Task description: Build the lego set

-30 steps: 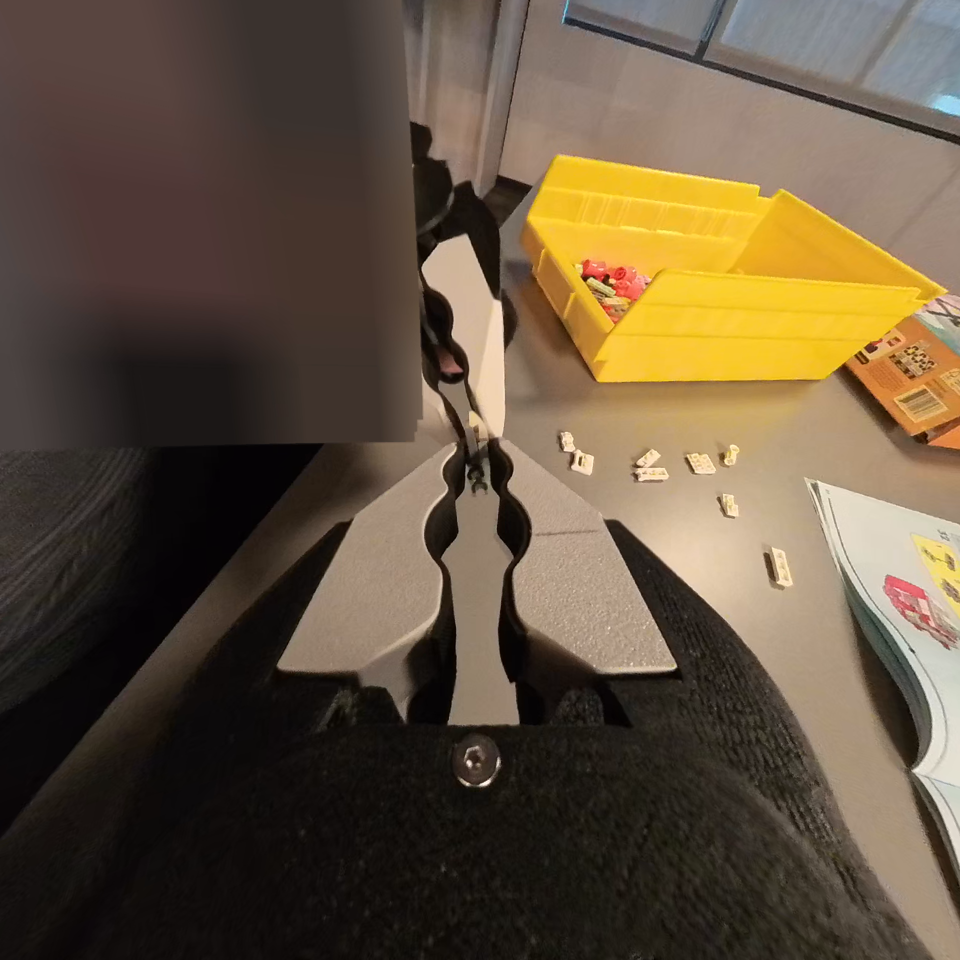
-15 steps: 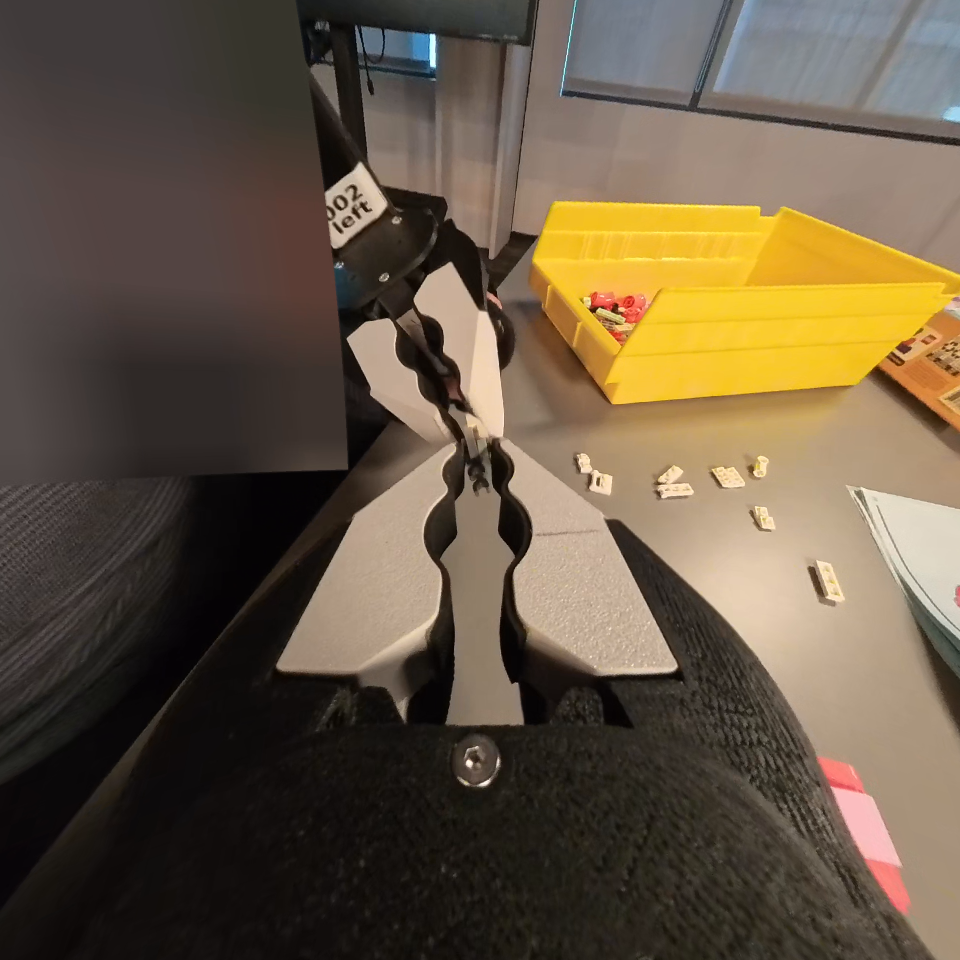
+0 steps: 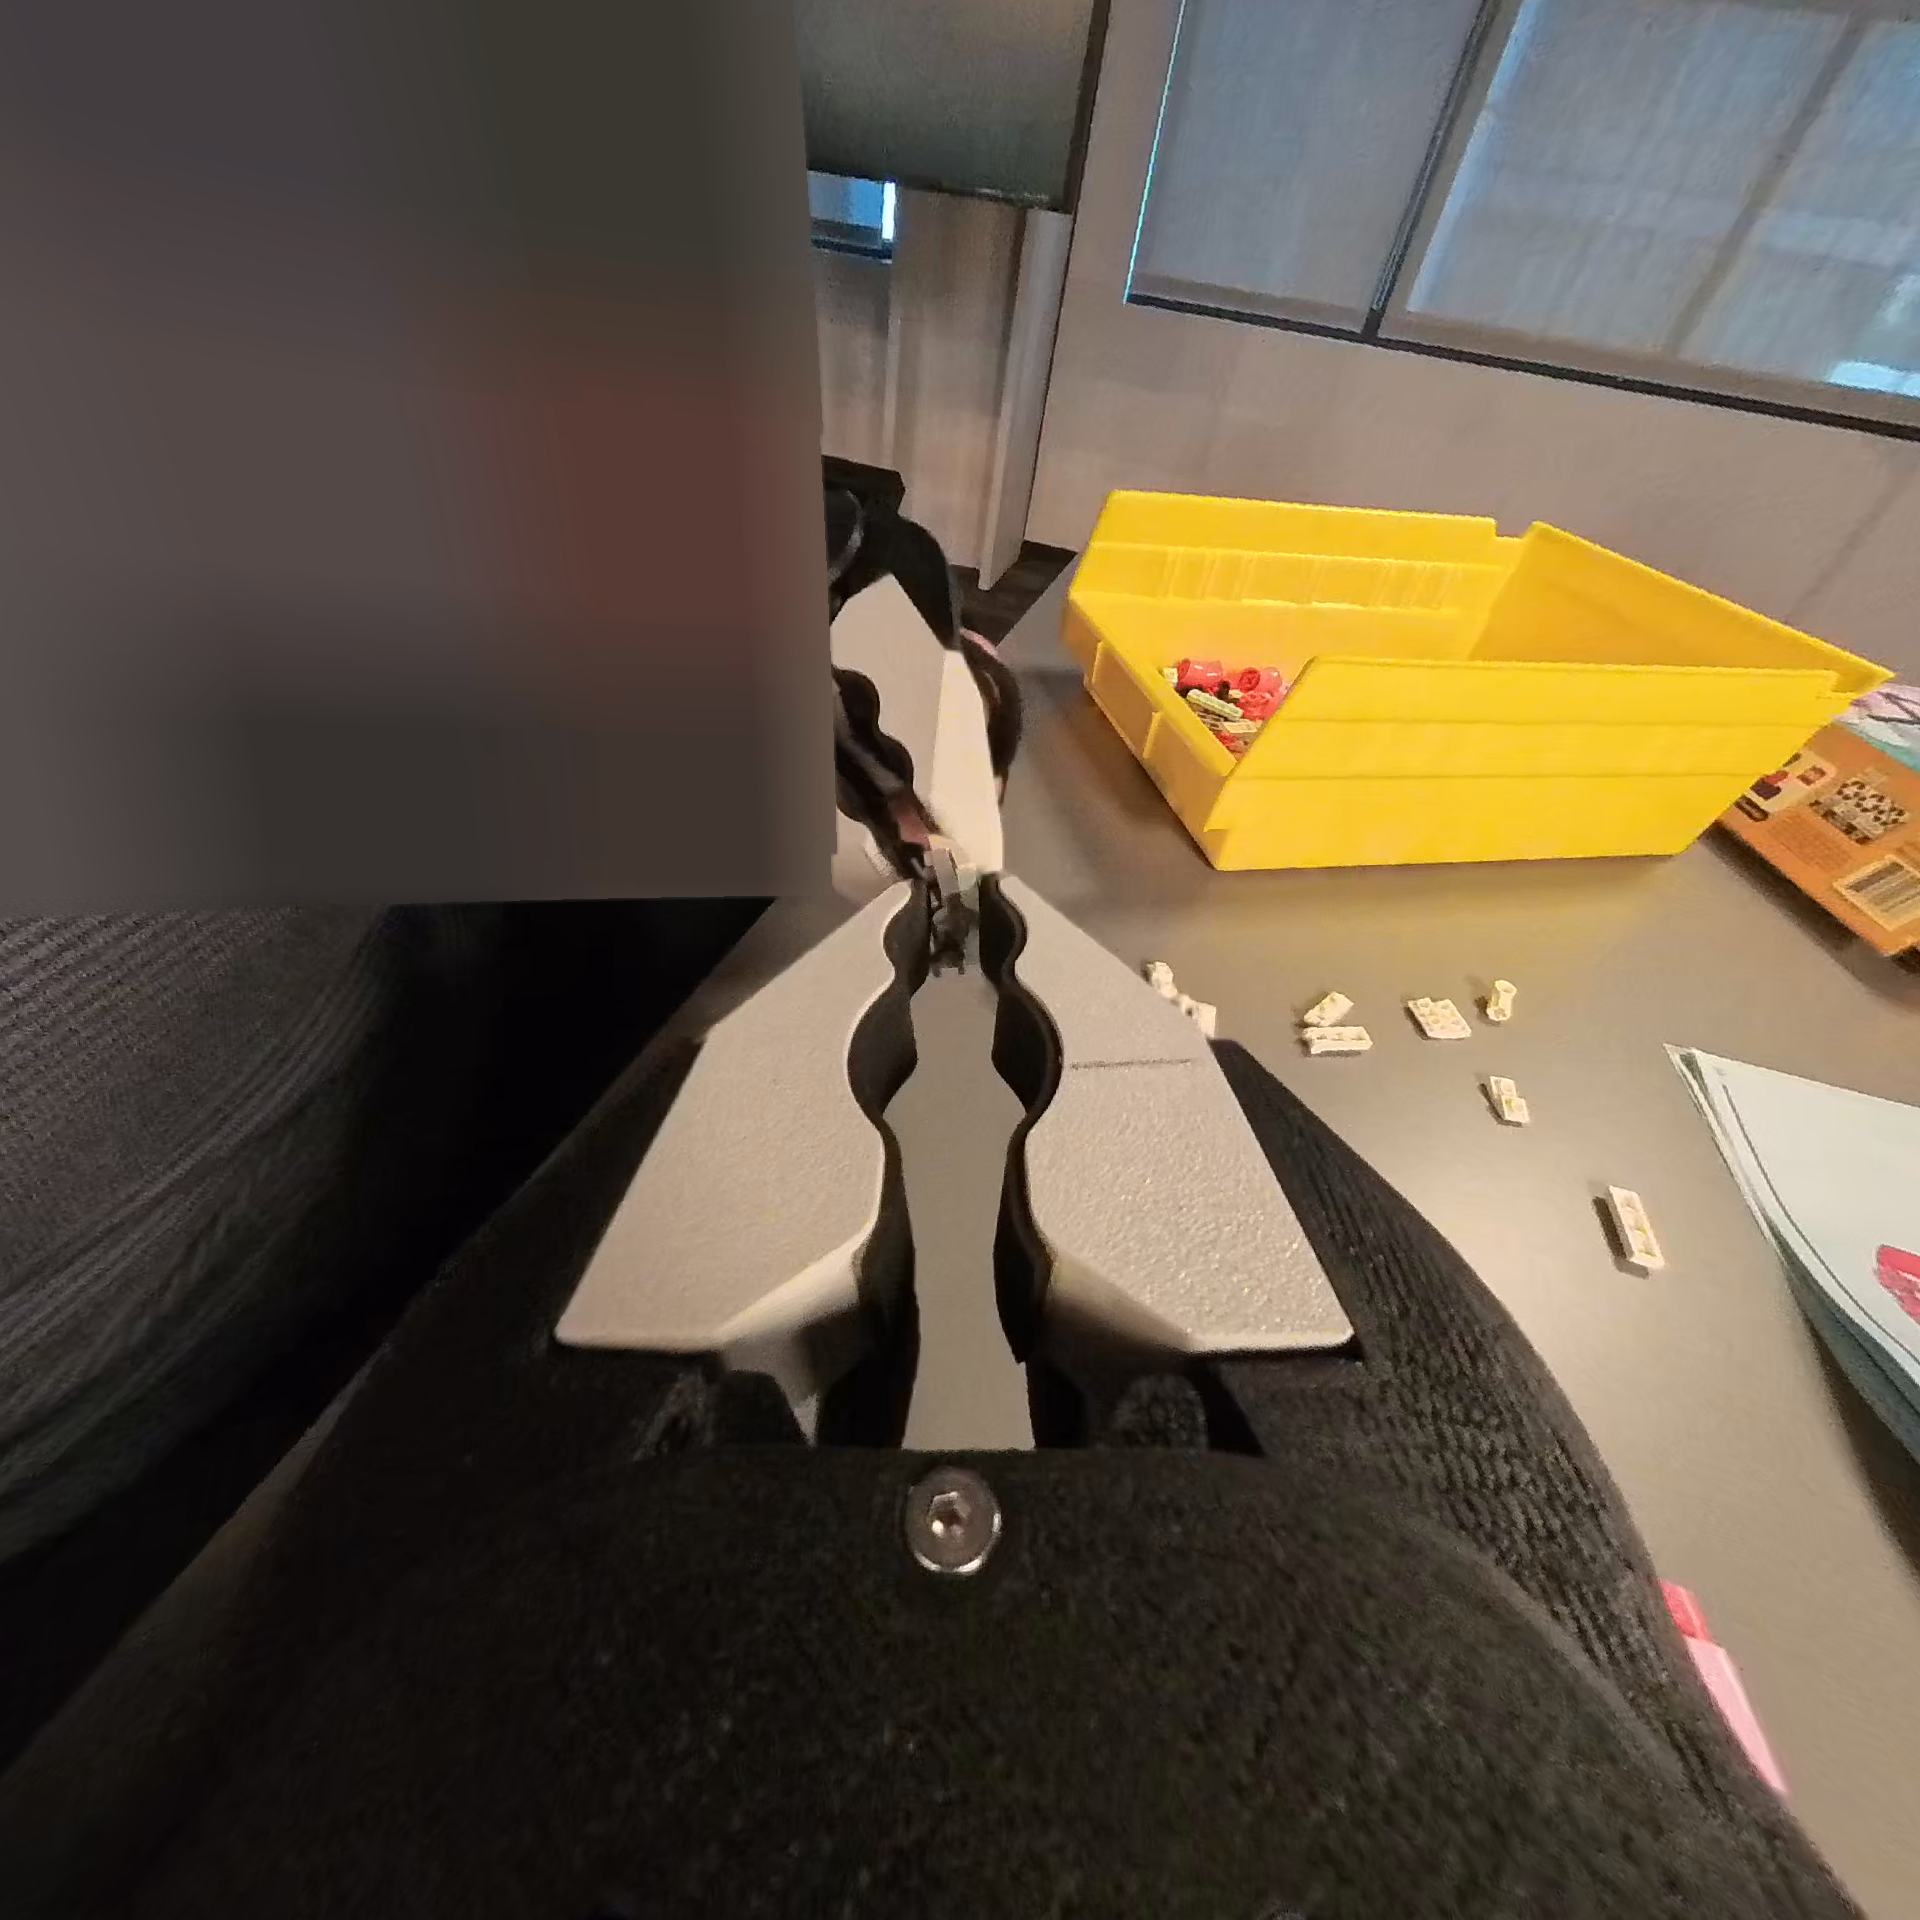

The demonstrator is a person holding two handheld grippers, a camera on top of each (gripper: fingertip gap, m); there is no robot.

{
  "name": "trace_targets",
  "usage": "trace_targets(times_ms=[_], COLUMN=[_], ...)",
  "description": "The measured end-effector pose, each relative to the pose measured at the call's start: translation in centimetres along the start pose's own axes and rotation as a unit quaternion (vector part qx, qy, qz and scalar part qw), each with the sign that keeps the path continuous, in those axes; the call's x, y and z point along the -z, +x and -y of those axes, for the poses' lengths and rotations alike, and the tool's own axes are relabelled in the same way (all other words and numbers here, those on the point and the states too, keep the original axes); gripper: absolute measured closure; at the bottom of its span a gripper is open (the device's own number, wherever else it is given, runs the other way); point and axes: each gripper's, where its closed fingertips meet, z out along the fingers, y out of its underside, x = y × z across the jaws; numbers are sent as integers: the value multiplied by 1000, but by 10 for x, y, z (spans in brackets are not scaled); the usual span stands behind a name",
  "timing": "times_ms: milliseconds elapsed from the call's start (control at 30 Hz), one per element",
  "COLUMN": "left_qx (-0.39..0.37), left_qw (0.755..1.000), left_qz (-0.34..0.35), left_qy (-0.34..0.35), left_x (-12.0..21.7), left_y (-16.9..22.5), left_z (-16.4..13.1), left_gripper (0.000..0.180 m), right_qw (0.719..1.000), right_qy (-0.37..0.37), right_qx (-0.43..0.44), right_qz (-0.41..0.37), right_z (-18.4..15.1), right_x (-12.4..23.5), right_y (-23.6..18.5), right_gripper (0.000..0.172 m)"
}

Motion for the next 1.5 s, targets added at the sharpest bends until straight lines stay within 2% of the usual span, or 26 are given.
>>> trace_targets(times_ms=[167, 267, 367, 500, 667, 867, 933, 1000, 1067, 1167, 1300, 1367, 1500], left_qx=[68, 100, 82, 90, 16, -106, -75, 2, 60, 152, 214, 222, 153], left_qw=[997, 993, 996, 994, 998, 990, 993, 996, 995, 988, 975, 972, 986], left_qz=[-43, -61, -39, -45, -11, 26, 18, -13, -30, -41, -7, -7, -6], left_qy=[2, 7, -7, -29, -61, -95, -92, -88, -72, -1, 56, 71, 65], left_x=[-2, -3, -6, -5, -4, -1, -2, -3, -3, -4, -9, -13, -22], left_y=[6, 9, 6, 5, 0, -3, 0, 3, 0, -6, -29, -31, -24], left_z=[-4, -3, -8, -14, -21, -27, -30, -34, -33, -10, 14, 21, 27], left_gripper=[174, 163, 173, 175, 176, 176, 175, 172, 170, 152, 151, 149, 148], right_qw=[999, 999, 999, 998, 993, 996, 996, 995, 996, 994, 959, 940, 901], right_qy=[-25, -35, -36, -45, -72, -66, -64, -67, -46, 49, 184, 221, 265], right_qx=[24, 41, 18, 34, 69, 21, 24, 34, 21, -69, -216, -260, -338], right_qz=[-4, -9, -6, -22, -57, -54, -57, -66, -74, -68, -22, 4, 64], right_z=[-7, -8, -9, -12, -16, -21, -24, -28, -25, -4, 25, 32, 36], right_x=[1, 0, 0, -2, -6, -10, -11, -12, -12, -7, 7, 10, 12], right_y=[-1, -1, 0, 3, 8, 10, 11, 12, 15, 21, 27, 25, 22], right_gripper=[165, 165, 164, 164, 164, 164, 165, 165, 164, 164, 164, 164, 164])
